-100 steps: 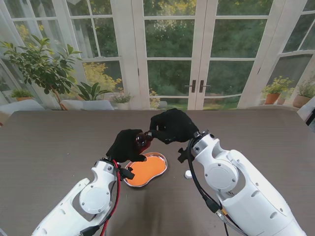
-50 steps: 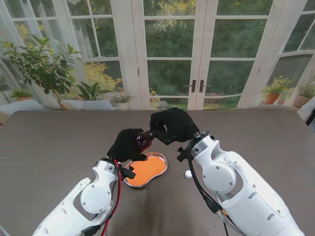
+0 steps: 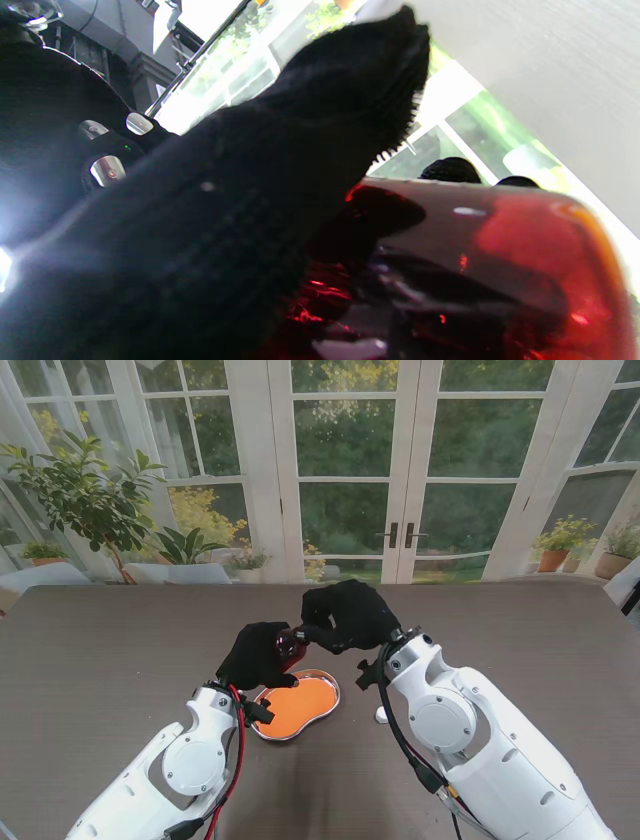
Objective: Collect the cotton balls from the tray into a sample bottle
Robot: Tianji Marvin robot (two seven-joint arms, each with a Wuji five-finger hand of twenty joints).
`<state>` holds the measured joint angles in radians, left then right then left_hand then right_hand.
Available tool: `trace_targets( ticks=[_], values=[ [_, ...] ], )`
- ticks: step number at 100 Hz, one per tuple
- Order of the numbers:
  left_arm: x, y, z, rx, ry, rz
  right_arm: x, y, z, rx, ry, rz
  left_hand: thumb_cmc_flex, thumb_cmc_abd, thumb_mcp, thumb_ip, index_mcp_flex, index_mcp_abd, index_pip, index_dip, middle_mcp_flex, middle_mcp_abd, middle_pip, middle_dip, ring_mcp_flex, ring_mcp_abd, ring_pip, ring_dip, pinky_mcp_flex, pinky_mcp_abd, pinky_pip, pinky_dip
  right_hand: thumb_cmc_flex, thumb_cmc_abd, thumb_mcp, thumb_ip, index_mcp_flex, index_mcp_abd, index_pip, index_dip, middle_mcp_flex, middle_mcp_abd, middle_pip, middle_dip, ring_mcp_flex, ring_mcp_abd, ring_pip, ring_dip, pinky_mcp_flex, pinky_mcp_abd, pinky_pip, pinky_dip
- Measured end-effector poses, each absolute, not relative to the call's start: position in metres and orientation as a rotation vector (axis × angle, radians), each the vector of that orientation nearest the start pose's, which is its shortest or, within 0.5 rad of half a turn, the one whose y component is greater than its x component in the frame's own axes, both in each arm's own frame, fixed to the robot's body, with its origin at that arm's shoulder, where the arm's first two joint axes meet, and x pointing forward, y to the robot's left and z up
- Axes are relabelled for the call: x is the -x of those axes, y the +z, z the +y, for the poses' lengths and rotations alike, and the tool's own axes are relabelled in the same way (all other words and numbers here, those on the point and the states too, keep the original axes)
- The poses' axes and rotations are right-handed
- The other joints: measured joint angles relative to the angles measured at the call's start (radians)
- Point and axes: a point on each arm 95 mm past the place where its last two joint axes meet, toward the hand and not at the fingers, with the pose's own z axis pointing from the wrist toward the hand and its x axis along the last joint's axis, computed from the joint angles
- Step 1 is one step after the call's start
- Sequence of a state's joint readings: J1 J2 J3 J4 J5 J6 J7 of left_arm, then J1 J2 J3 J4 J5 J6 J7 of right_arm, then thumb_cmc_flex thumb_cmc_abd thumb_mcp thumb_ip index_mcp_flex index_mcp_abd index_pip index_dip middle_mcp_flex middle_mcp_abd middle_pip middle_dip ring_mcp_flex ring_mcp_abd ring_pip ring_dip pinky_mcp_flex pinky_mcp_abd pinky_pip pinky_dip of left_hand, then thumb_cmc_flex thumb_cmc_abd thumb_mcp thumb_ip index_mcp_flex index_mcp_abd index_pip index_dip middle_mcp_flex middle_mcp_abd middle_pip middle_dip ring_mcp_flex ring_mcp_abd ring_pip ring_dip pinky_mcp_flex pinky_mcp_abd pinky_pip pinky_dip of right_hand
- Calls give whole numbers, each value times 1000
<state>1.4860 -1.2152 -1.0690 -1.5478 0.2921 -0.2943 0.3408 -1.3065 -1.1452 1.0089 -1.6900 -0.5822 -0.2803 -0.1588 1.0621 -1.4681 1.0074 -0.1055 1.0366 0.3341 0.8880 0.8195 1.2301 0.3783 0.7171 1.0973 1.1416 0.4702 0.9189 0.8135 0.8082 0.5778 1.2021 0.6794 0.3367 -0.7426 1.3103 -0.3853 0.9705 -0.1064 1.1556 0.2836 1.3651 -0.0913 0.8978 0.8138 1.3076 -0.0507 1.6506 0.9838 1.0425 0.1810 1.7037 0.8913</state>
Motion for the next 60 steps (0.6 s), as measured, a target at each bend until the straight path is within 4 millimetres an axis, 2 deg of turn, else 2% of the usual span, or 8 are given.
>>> trace_targets(
  ticks=[10,20,38,60],
  values=[
    [-404,-293,-72,1552,-2389,787,-419,-197,109,-979,2346,1287,0,0,0,0,0,0,0,0,0,0,0,0,0,0,0,0,0,0,0,0,-39,100,-1,30,2,4,-20,0,0,3,-12,0,0,3,-3,-10,-5,0,0,0],
    [-404,-293,-72,1553,-2388,787,-419,-197,109,-981,2343,1291,0,0,0,0,0,0,0,0,0,0,0,0,0,0,0,0,0,0,0,0,-30,109,-1,31,2,6,-30,1,0,3,-23,0,0,3,-11,-12,-16,0,0,0],
    [-403,-292,-72,1551,-2389,787,-419,-197,108,-960,2336,1289,0,0,0,0,0,0,0,0,0,0,0,0,0,0,0,0,0,0,0,0,82,-74,22,31,-29,6,2,1,-2,3,-26,11,0,4,-25,-22,-20,0,0,1],
    [-404,-292,-72,1551,-2389,789,-420,-196,109,-935,2340,1277,0,0,0,0,0,0,0,0,0,0,0,0,0,0,0,0,0,0,0,0,91,-165,29,25,-62,-3,52,12,-17,3,-25,13,0,0,-39,-31,-22,0,0,1]
  ],
)
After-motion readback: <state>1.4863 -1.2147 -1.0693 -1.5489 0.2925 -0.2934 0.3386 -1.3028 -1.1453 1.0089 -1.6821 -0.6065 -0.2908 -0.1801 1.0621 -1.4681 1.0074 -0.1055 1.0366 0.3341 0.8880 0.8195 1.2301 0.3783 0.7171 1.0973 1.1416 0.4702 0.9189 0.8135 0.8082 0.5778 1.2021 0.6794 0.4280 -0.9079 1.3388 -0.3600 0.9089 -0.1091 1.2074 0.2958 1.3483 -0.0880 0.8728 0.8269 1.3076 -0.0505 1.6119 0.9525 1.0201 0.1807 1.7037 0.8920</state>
